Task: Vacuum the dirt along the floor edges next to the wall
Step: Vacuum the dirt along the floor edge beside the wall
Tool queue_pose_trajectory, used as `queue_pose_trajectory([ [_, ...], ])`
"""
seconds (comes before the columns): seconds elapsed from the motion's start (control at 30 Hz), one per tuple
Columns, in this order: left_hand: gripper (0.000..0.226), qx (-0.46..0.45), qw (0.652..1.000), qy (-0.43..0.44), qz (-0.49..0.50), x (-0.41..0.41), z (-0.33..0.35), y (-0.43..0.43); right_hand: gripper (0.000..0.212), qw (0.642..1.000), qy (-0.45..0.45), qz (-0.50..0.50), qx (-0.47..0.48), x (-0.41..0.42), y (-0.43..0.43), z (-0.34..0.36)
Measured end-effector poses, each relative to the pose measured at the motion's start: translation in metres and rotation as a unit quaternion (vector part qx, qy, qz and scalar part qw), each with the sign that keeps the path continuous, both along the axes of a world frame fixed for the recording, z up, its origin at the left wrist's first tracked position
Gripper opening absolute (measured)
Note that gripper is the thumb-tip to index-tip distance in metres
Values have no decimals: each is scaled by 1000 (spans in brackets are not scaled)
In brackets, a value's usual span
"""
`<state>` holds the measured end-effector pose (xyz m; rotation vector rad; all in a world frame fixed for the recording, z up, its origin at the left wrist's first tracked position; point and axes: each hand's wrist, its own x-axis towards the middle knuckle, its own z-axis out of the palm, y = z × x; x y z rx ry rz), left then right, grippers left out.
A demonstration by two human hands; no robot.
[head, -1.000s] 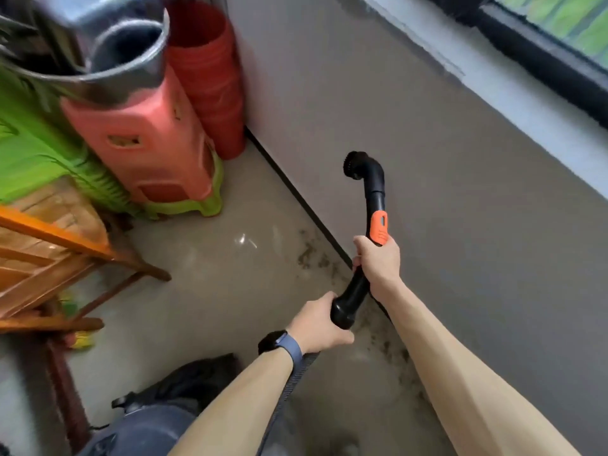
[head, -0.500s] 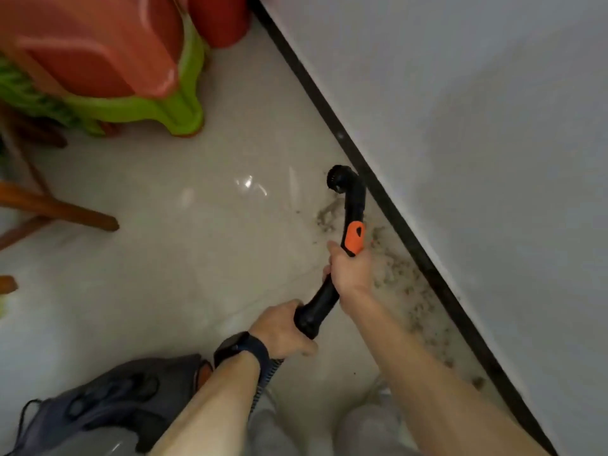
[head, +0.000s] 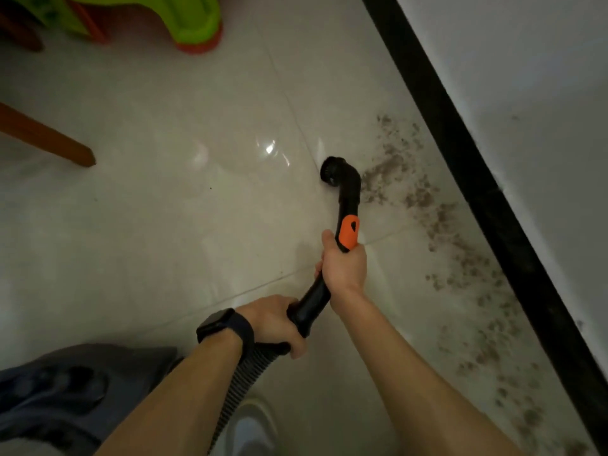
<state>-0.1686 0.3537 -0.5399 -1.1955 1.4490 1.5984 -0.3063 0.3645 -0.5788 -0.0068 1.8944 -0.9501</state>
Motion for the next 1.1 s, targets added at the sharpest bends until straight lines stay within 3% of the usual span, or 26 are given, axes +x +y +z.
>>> queue_pose_trajectory([
  [0.1,25,28,999,32,8,10,-11,-5,26,995,-69,-40,-58,-3,-2,-5],
  [0.23,27,22,998,57,11,18,-26,-18,14,941,-279,-128,-140,-25,-31,-17],
  [0.37,34,24,997,65,19,18,-39,-31,20,972,-181,-90,-123,-21,-51,-25],
  [0.5,34,11,998,64,-23,8,-35,-50,24,975,-135,-123,-127,-30,-59,-22],
  [0.73,54,-168,980,70,83,-46,-13,-61,29,974,-119,-141,-129,-85,-95,-12],
  [0.97,43,-391,917,71,25,-89,-50,-51,27,980,-63,-139,-125,-123,-111,-35],
  [1.1,41,-425,899,84,58,-100,-71,-48,32,988,6,-112,-105,-131,-122,-37],
])
